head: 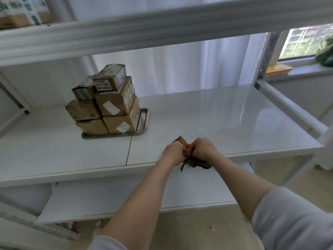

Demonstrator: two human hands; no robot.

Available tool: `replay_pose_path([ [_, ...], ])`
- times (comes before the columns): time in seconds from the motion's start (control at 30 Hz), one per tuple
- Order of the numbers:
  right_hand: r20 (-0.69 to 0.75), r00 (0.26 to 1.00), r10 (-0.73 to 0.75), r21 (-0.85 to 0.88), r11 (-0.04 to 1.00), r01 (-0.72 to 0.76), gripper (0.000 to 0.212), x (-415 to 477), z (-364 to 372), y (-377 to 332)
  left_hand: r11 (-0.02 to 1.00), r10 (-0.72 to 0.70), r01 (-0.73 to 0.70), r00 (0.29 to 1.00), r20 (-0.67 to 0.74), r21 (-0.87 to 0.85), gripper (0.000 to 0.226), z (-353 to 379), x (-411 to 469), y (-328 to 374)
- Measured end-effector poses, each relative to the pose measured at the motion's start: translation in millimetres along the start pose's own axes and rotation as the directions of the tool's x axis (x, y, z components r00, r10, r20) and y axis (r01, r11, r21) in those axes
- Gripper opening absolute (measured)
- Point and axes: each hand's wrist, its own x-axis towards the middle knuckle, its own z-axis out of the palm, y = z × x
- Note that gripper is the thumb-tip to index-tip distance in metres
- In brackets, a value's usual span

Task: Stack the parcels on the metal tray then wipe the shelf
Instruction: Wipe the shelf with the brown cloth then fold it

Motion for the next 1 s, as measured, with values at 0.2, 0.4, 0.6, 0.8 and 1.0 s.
replay_pose_path([
  [0.2, 0.254, 0.966, 0.040, 0.071, 0.996, -0.060, 0.031, -13.0, -32.3, 8.6, 0.949, 0.014, 0.037, 0.987, 0.159, -0.312, 0.019, -7.4, -3.7, 14.1],
  [0.4, 0.020, 0.992, -0.122, 0.321, 0.941, 0.109, 0.026, -12.7, -54.5, -11.5, 0.863, -0.028, 0.013, 0.999, -0.020, -0.504, 0.025, -48.6, 1.5, 9.4],
  [0.6, -0.217, 0.947, -0.238, -0.002, 0.970, 0.243, 0.028, 0.2, -50.1, -36.9, 0.887, -0.085, -0.086, 0.935, -0.344, -0.453, 0.018, -64.9, 5.3, -8.6],
  [0.8, -0.154, 0.982, -0.107, -0.176, 0.981, 0.079, 0.035, 11.8, -13.9, -14.2, 0.944, -0.328, 0.329, 0.930, -0.166, -0.021, 0.039, -40.9, -5.6, -66.5],
  [1.0, 0.102, 0.985, -0.141, -0.273, 0.948, 0.164, 0.038, 21.9, 33.2, -47.4, 0.903, -0.420, 0.418, 0.908, -0.007, 0.101, 0.031, -31.7, -18.5, -82.8],
])
